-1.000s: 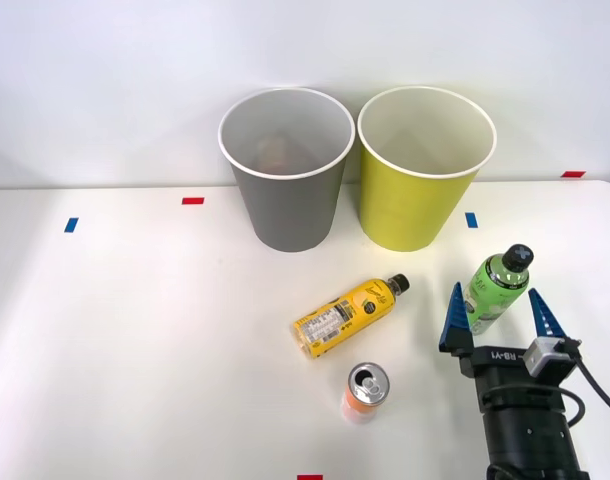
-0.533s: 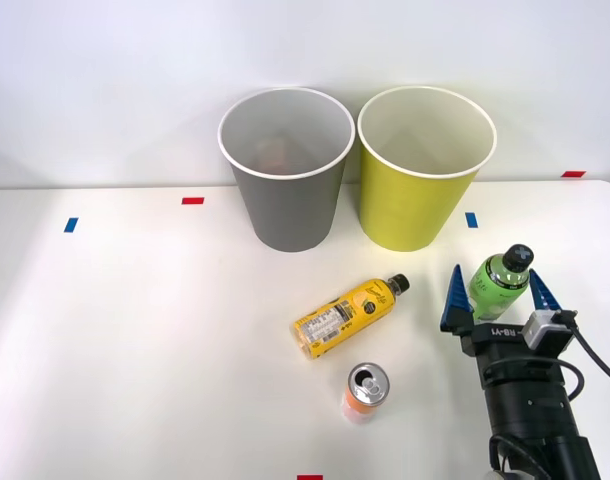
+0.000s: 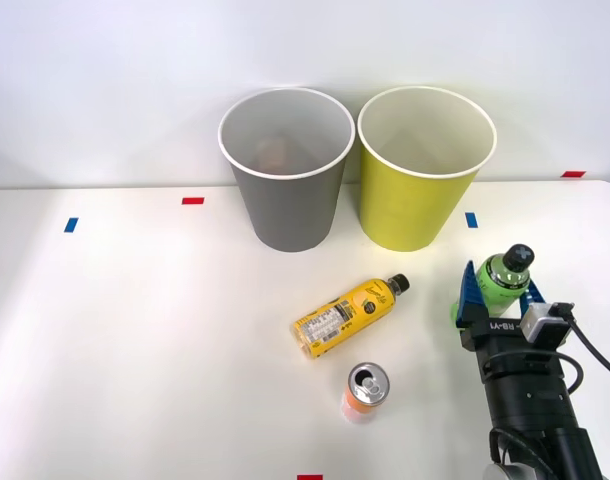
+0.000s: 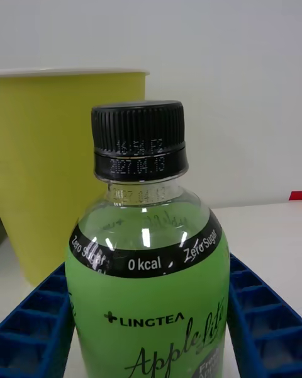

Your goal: Put cans in the gray bin, plastic bottles in the light green bin

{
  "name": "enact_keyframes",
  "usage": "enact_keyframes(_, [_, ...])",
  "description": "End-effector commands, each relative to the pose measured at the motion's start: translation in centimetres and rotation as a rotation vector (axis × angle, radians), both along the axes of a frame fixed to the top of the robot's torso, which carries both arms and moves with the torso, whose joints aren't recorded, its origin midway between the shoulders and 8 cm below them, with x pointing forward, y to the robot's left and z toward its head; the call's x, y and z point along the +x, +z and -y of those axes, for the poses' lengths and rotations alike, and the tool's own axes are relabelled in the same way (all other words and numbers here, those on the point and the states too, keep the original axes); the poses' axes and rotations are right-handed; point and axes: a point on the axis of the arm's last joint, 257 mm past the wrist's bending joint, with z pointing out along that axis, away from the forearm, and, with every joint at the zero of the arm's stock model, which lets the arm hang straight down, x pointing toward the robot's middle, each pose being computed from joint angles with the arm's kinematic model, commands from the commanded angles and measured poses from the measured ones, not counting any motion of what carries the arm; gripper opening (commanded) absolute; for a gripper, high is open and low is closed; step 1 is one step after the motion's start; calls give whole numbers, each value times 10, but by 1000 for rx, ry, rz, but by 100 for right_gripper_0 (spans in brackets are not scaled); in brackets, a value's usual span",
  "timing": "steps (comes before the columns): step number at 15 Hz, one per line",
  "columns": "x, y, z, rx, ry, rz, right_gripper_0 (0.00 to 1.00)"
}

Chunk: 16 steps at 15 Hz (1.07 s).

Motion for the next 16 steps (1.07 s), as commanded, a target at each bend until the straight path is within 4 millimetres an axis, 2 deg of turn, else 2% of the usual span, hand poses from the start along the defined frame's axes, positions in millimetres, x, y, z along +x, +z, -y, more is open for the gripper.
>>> enact_keyframes(1, [0,0,1,5,-1,-1,0])
enact_keyframes(3, [-4,-1,3,-15,-8,-1,0])
enact_keyframes(6, [-20,17,-6,-41,21,-12,0])
enact_keyframes(8, [-28,38,-19,-33,59,-51,0])
enact_keyframes(11, [-36,81,-46,-5,136,-67,0])
enact_keyframes(16, [-24,132,-70,43,214,-5,0])
